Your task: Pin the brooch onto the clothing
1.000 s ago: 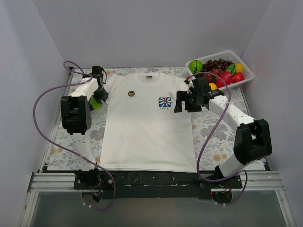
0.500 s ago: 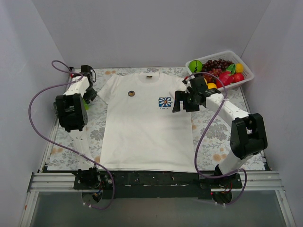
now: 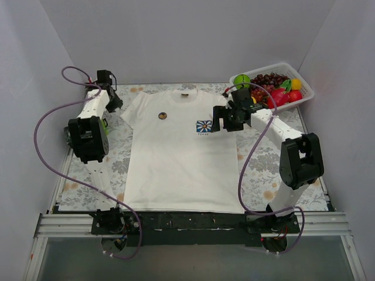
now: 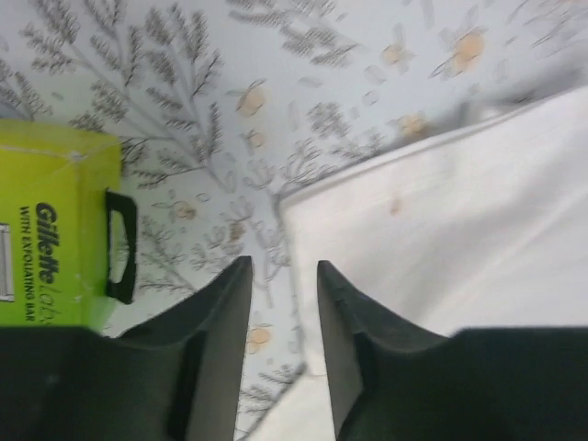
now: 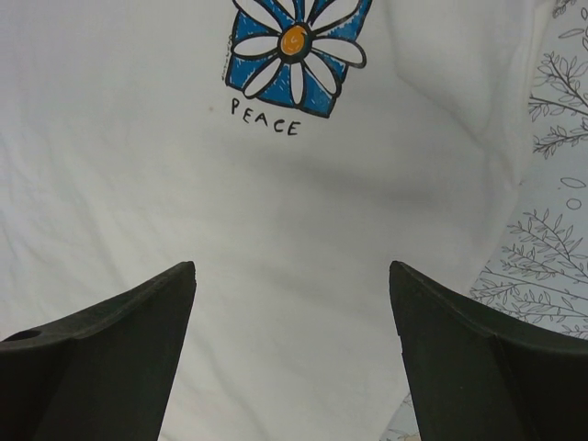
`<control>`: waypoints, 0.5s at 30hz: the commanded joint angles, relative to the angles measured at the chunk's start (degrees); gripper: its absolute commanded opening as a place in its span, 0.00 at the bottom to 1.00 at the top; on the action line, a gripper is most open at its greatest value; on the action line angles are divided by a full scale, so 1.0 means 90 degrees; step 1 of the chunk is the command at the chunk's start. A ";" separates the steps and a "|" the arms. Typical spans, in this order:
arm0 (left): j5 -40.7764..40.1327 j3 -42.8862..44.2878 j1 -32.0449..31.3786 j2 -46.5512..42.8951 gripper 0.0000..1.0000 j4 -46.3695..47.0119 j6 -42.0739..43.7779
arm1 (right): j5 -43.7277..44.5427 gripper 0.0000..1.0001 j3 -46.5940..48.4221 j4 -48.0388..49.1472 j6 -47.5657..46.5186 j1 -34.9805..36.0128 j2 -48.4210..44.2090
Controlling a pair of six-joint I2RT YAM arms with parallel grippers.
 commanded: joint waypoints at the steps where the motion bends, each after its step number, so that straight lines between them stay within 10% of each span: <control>1: 0.0225 0.0990 -0.0195 0.0260 0.22 0.0087 0.0089 | 0.0097 0.92 0.0553 -0.0061 -0.0139 0.0152 0.0359; 5: 0.0176 0.1479 -0.0469 0.0730 0.01 -0.0041 0.0069 | 0.0185 0.92 0.0690 0.0017 -0.0110 0.0221 0.0711; 15: 0.0186 0.1793 -0.0821 0.1532 0.00 -0.0002 -0.0232 | 0.0321 0.92 0.0817 0.0271 -0.0032 0.0241 0.1550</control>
